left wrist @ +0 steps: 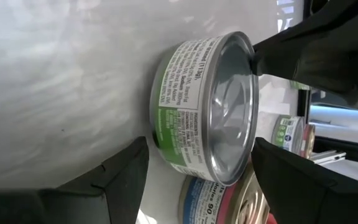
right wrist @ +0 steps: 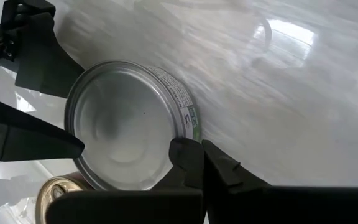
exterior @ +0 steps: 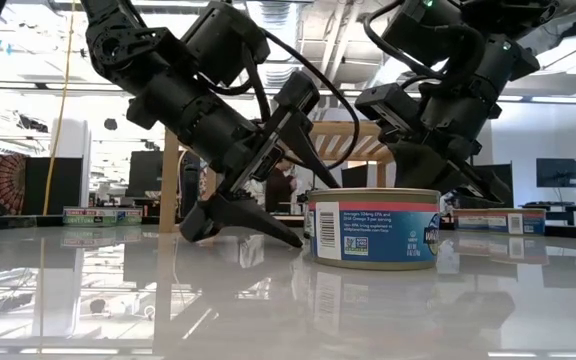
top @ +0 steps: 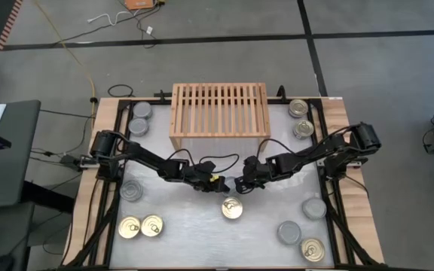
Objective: Stack canned seafood by type on shelf
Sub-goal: Put the green tuna can on the shelf
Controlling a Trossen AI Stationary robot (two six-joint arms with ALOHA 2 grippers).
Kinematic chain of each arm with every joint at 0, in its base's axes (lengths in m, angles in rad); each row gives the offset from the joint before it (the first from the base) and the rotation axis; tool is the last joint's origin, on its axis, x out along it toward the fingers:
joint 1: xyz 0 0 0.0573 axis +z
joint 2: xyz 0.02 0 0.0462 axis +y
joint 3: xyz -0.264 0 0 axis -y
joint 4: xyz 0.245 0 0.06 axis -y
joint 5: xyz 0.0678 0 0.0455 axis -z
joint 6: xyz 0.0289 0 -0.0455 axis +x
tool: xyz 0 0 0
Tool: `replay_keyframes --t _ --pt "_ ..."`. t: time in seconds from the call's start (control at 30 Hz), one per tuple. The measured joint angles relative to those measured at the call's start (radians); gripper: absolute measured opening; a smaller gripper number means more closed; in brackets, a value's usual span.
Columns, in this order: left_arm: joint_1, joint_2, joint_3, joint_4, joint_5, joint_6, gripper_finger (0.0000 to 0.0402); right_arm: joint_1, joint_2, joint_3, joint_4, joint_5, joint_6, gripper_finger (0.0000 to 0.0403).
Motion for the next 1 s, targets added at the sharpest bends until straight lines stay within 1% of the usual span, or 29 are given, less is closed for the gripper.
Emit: replay_keyframes --t 0.7,1.0 --pt "-0.002 0.001 0.0 0.014 -0.014 -0.01 0.0274 0.0 0.0 0.0 0.003 0.0 -0.008 0.0018" --pt "0.0 0.002 0.0 0.047 -0.022 0.008 0.0274 0.001 0.0 -0.001 0.002 0.015 -0.008 0.0018"
